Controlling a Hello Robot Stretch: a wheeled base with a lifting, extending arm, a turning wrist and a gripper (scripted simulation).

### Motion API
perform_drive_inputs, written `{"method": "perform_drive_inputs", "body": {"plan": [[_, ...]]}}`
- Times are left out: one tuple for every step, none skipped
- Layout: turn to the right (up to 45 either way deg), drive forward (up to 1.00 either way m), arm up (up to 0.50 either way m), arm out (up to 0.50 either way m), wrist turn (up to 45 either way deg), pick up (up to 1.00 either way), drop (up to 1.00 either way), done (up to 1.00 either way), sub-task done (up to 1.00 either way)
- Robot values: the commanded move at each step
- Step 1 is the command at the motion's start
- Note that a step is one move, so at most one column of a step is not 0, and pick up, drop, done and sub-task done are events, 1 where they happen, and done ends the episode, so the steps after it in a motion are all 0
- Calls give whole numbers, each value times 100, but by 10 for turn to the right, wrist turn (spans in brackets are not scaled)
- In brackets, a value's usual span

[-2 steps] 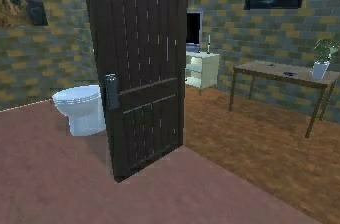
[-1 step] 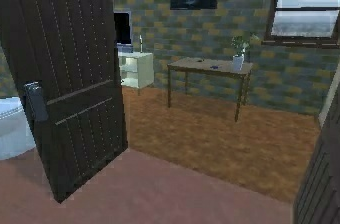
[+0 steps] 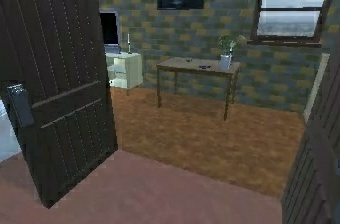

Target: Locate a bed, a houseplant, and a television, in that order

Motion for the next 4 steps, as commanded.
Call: {"method": "perform_drive_inputs", "body": {"plan": [[0, 55, 0, 0, 0, 0, 0, 0, 0], [300, 0, 0, 0, 0, 0, 0, 0, 0], [0, 100, 0, 0, 0, 0, 0, 0, 0], [30, 0, 0, 0, 0, 0, 0, 0, 0]]}}
